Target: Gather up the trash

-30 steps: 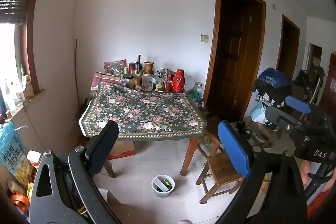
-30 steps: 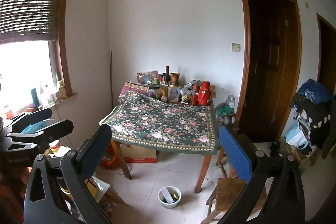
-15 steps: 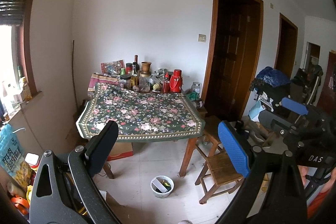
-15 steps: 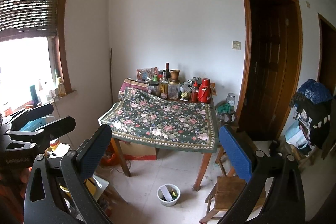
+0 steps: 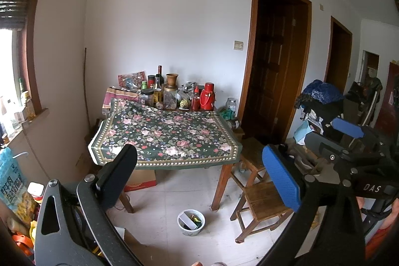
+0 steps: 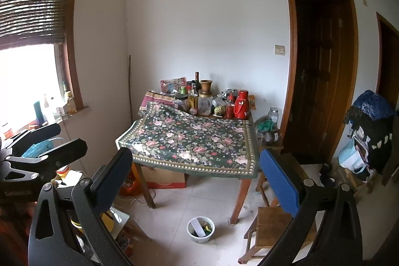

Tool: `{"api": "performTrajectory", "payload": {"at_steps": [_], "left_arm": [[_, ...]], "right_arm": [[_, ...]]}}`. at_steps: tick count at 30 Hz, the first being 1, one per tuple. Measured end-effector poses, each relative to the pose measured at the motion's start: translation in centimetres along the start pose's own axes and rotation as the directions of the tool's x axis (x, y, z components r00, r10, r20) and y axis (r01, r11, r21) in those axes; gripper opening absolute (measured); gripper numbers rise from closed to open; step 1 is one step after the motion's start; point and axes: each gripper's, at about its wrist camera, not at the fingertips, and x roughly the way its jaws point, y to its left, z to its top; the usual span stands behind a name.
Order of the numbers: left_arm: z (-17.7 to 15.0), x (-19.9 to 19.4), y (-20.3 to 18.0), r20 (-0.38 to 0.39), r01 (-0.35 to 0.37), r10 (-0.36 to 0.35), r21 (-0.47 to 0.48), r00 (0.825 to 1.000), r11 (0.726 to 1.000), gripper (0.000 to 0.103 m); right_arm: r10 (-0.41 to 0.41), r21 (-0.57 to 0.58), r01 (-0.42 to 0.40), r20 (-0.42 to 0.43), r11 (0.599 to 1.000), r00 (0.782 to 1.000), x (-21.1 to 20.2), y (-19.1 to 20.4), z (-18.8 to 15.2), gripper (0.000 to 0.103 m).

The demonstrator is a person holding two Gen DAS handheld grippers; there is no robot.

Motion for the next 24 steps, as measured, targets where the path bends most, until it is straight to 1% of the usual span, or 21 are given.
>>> {"api": "performTrajectory", "payload": {"at_steps": [9,12,20,24], "left_arm": [[-0.1,0.0,0.5,0.010,0.009,-0.009,0.001,1.000,1.000,0.101],[0.0,0.0,0.6,0.002,0.025,-0.025,0.002,1.000,1.000,0.101],[0.1,-0.1,1.0,0.007,0.020,-0.020,0.004,1.000,1.000,0.101],[0.2,0.1,1.2,-0.005,0.023,-0.023,0.005,1.000,1.000,0.101]], "right_arm": [[-0.006,0.003,0.006,-0.002,1.000,1.000,-0.1,-0.2,0.2,0.102],[-0.005,0.002,0.005,-0.001,1.000,1.000,-0.1,-0.2,0.2,0.102],[-0.003,0.005,0.003,-0.006,1.000,1.000,0.2,-0.1,0.2,0.102],[0.000,0.007,0.000,-0.014,1.000,1.000,0.6,0.0,0.3,0.102]]}}
